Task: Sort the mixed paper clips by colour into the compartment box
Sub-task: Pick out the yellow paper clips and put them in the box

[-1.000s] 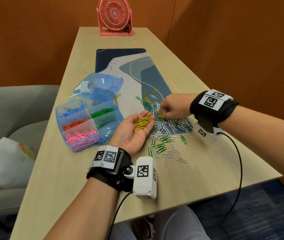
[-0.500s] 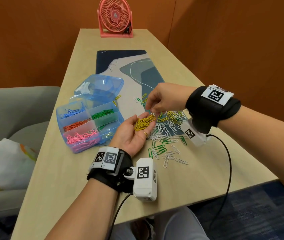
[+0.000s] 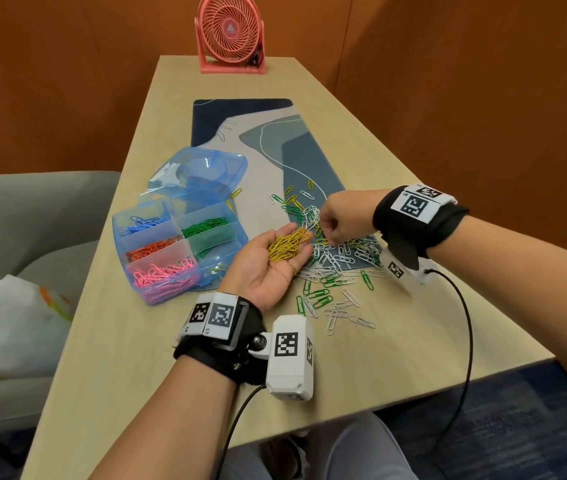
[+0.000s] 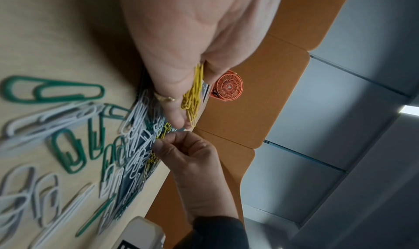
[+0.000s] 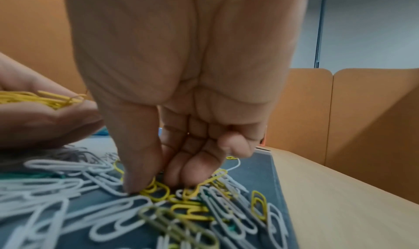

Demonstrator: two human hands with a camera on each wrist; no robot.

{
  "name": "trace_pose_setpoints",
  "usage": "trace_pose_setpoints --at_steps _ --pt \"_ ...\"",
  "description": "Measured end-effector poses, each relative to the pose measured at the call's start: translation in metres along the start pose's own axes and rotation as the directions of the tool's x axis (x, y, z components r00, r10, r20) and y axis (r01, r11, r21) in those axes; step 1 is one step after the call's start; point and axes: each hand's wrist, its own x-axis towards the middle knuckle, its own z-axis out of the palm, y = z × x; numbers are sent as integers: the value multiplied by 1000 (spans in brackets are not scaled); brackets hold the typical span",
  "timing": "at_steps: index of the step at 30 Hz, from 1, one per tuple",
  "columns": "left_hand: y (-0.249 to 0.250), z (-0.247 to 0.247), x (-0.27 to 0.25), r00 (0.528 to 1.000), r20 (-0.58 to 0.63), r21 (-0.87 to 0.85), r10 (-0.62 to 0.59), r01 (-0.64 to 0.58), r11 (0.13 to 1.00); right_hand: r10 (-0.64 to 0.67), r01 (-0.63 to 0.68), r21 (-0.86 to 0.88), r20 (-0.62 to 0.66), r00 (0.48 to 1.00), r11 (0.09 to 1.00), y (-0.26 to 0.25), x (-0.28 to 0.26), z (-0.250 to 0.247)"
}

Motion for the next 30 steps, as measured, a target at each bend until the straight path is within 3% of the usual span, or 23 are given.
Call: trace_pose_setpoints --at_steps 11,21,27,30 --pt "0 -3 4 1000 -10 9 -6 6 1000 5 13 110 -164 986 994 2 -4 -8" --pt "1 -2 3 1000 4 -1 -9 9 1000 -41 36 -54 -96 995 998 -1 7 -1" --pt "1 -1 2 1000 3 -15 -8 8 1000 -19 20 8 -119 993 1000 8 3 0" --pt "1 0 0 1000 6 -20 -10 11 1000 2 20 130 -161 987 991 8 -2 -7"
